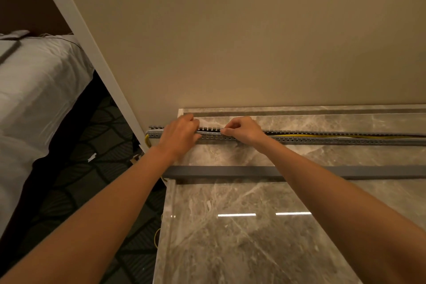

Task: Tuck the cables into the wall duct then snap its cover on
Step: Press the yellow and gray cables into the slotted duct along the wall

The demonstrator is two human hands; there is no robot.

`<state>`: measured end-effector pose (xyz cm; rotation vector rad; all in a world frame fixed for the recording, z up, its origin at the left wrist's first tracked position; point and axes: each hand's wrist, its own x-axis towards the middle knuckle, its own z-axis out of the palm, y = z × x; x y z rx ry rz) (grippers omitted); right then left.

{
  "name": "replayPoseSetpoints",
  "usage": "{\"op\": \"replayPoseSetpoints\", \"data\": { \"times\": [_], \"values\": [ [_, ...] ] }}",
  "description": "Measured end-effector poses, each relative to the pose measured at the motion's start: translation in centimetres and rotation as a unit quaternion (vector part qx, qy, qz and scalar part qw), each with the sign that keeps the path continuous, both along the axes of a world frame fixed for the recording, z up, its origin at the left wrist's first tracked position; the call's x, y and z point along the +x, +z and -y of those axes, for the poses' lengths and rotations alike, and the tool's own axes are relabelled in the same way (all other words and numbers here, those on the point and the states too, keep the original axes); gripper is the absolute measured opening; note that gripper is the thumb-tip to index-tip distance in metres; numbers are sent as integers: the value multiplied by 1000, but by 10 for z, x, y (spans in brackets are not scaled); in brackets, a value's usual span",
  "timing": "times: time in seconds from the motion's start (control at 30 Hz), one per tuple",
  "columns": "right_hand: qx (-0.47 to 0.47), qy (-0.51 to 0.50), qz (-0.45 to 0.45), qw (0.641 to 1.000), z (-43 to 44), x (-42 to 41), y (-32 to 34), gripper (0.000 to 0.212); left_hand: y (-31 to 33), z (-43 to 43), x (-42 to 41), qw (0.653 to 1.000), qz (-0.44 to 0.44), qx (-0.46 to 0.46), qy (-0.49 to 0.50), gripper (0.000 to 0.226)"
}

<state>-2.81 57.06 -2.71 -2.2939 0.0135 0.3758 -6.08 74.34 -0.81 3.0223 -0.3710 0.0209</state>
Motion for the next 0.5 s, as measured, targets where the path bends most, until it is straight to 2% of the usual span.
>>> {"op": "replayPoseSetpoints", "data": {
  "times": [0.1, 0.27, 0.43, 0.5],
  "values": [
    [-46, 37, 39, 998, -10, -5, 1, 29, 5, -21, -4, 998, 7, 44, 49, 32],
    [-84, 72, 74, 991, -24, -10, -2, 34, 6, -28, -10, 996, -17, 57, 71, 26],
    [-88, 91, 78, 989, -14, -20, 0, 40, 14, -15, -4, 987, -56, 139, 61, 25],
    [-90, 67, 75, 991, 9, -26, 4, 41, 16, 6, 1, 984, -58, 163, 30, 25]
  ]
}}
